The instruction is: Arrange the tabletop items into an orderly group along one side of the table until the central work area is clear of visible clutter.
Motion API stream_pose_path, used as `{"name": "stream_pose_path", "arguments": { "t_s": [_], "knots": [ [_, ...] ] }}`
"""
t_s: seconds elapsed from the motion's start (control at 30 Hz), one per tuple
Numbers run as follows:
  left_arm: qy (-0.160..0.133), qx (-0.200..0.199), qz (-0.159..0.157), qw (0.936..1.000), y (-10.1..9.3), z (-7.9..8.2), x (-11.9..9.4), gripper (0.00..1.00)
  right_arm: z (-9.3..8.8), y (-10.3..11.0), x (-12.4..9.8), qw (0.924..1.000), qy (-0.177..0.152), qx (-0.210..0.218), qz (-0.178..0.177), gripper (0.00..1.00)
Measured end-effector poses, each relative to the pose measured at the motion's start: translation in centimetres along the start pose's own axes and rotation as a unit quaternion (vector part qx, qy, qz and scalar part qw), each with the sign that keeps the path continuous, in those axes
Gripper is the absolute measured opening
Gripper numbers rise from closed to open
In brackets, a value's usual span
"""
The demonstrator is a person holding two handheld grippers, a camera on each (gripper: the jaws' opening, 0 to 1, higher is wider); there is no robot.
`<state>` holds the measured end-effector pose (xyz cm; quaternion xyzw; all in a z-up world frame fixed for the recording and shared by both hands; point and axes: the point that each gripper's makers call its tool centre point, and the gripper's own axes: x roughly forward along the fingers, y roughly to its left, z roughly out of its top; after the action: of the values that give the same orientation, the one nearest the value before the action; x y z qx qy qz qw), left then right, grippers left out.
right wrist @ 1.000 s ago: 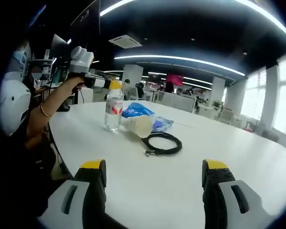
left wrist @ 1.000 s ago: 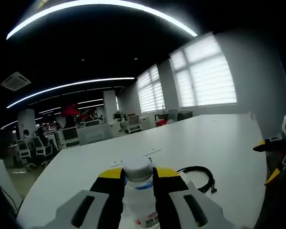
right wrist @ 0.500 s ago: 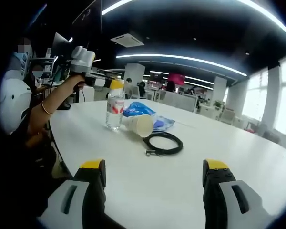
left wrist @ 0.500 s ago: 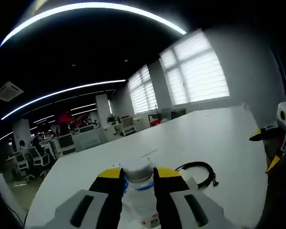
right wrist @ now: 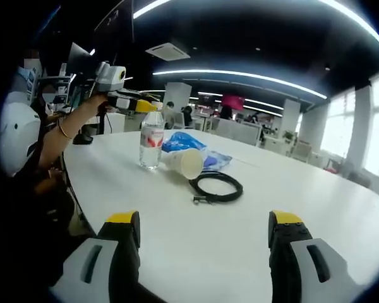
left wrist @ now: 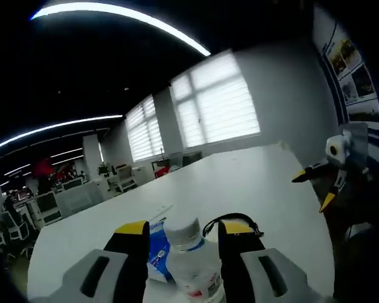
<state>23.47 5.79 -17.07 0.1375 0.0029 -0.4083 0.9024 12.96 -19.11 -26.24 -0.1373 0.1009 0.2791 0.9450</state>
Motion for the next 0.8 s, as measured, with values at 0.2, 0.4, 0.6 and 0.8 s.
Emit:
{"name": "stream_pose_path", "arguments": {
  "t_s": [0.2,0.4,0.6,0.8],
  "knots": [
    [-0.025,-0.024,-0.083,0.996,-0.6,0.0,0.9,0.43,-0.2,0.2,0.2,1.0,0.003,0.005,0.001,0.8],
    [-0.028,-0.023,-0.116,0.9925,0.0,-0.4,1.4,0.42,-0.5,0.3,0.0,1.0,0.008,0.004,-0.002,0.8],
    [-0.046,-0.046,-0.143,0.9876,-0.3,-0.2,1.6,0.38,-0.5,-0.1,-0.3,0.9999,0.009,0.005,-0.009,0.8],
    [-0.048,-0.053,-0.152,0.9859,-0.1,-0.1,1.6,0.37,-0.6,0.0,-0.2,0.9999,0.012,0.005,-0.008,0.8]
  ]
}}
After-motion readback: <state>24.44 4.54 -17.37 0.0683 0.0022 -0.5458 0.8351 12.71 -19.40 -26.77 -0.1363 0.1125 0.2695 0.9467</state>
